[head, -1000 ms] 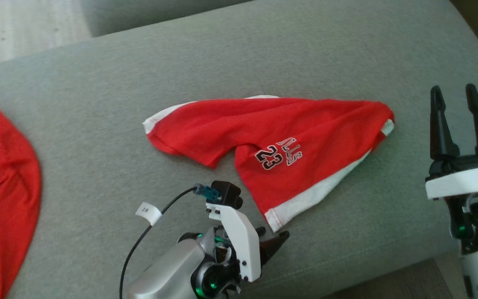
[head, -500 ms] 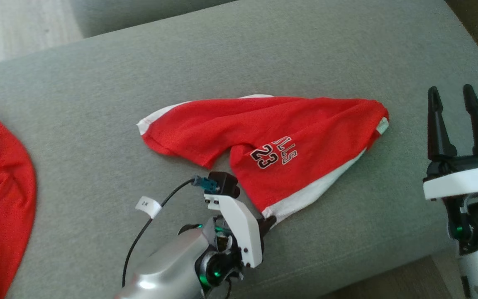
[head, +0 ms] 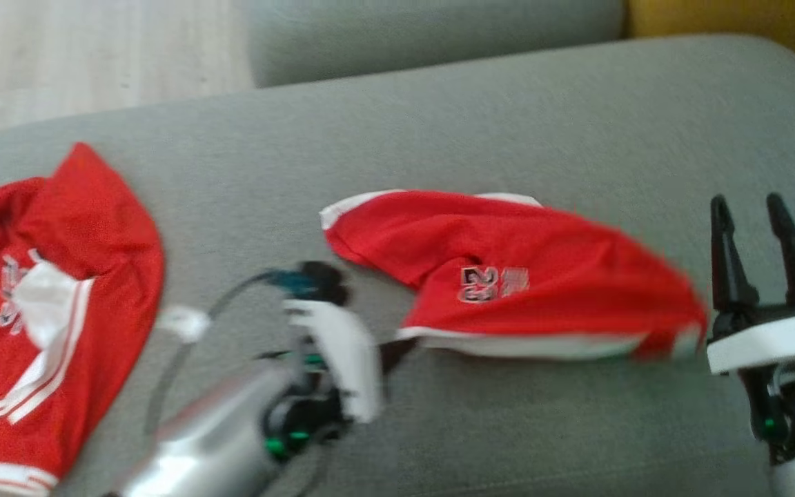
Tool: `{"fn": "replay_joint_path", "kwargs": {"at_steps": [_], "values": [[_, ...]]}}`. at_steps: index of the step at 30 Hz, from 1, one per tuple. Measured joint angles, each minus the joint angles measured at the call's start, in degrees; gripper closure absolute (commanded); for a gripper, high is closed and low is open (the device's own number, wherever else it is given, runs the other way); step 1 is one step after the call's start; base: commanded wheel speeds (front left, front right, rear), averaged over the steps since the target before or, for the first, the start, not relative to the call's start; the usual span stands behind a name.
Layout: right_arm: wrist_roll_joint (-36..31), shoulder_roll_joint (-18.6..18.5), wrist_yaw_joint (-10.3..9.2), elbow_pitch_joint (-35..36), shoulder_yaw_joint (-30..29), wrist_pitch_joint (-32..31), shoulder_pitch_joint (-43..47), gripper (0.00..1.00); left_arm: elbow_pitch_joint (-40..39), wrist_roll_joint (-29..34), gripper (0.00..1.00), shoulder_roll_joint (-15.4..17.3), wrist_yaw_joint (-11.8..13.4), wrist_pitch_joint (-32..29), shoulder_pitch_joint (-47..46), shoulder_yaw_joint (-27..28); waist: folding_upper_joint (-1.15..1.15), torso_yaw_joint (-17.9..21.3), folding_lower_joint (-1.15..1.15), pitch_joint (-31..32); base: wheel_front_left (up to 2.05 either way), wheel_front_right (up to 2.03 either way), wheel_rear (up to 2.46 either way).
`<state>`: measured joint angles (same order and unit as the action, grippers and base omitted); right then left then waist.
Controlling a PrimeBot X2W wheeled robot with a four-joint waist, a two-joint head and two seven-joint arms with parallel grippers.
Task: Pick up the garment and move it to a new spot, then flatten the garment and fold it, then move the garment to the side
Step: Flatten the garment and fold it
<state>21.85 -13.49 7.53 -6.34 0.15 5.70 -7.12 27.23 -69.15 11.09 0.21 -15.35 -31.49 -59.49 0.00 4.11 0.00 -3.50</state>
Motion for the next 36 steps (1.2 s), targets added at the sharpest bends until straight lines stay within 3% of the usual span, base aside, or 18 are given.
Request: {"fn": "replay_joint_path", "kwargs": {"at_steps": [3, 8, 15, 16, 17, 20, 24, 26, 29, 33, 36], "values": [[0.0, 0.1, 0.0, 0.2, 0.0, -0.7, 0.8, 0.0, -1.7, -1.7, 1.0, 5.5, 1.4, -0.8, 2.4, 1.9, 0.0, -1.9, 0.0, 1.2, 0.0, 0.0, 0.0], [-0.2, 0.2, 0.0, 1.3, 0.4, -1.5, 0.7, 0.0, -3.0, -3.6, 1.0, 11.7, 2.9, -0.7, 8.0, 3.9, 0.0, -2.7, 0.0, 1.8, 0.0, 0.0, 0.0], [-0.2, 0.2, 0.0, 1.0, 0.4, -2.2, 0.8, 0.0, -4.6, -4.9, 1.0, 15.3, 4.4, 1.6, 11.5, 6.5, 0.0, -2.0, 0.0, 1.2, 0.0, 0.0, 0.0], [-0.2, 0.2, 0.0, 0.9, 0.4, -2.2, 0.8, 0.0, -4.7, -5.1, 0.78, 15.4, 4.7, 2.3, 11.9, 6.6, 0.0, -2.0, 0.0, 1.2, 0.0, 0.0, 0.0], [-0.2, 0.2, 0.0, 0.8, 0.5, -2.2, 0.8, 0.0, -4.7, -5.1, 0.0, 15.4, 4.8, 3.4, 12.5, 6.9, 0.0, -2.0, 0.0, 1.2, 0.0, 0.0, 0.0], [-0.2, 0.2, 0.0, 0.4, 0.8, -2.2, 0.8, 0.0, -5.9, -5.0, 0.0, 15.9, 4.7, 6.6, 13.8, 8.2, 0.0, -1.9, 0.0, 1.4, 0.0, 0.0, 0.0], [-0.1, 0.2, 0.0, 0.2, 1.0, -2.2, 0.9, 0.0, -10.6, -1.3, 0.0, 19.6, 6.1, 14.9, 13.9, 11.2, 0.0, -2.0, 0.0, 2.1, 0.0, 0.0, 0.0], [0.0, 0.2, 0.0, -0.1, 1.0, -2.2, 0.9, 0.0, -13.1, 2.8, 0.0, 21.7, 8.4, 21.3, 13.8, 13.0, 0.0, -2.2, 0.0, 2.4, 0.0, 0.0, 0.0], [0.1, 0.3, 0.0, -0.4, 0.8, -2.3, 1.3, 0.0, -16.6, 8.3, 0.0, 22.9, 14.8, 28.6, 14.0, 16.5, 0.0, -2.4, 0.0, 3.0, 0.0, 0.0, 0.0], [0.2, 0.5, 0.0, -0.9, 0.5, -2.9, 3.2, 0.0, -22.0, 17.1, 0.0, 21.1, 21.0, 29.6, 18.2, 22.5, 0.0, -3.0, 0.0, 3.3, 0.0, 0.0, 0.0], [0.3, 0.7, 0.0, -1.6, 1.0, -3.9, 3.9, 0.0, -26.0, 24.0, 0.0, 17.8, 22.0, 29.6, 23.0, 27.0, 0.0, -3.5, 0.0, 3.3, 0.0, 0.0, 0.0]]}}
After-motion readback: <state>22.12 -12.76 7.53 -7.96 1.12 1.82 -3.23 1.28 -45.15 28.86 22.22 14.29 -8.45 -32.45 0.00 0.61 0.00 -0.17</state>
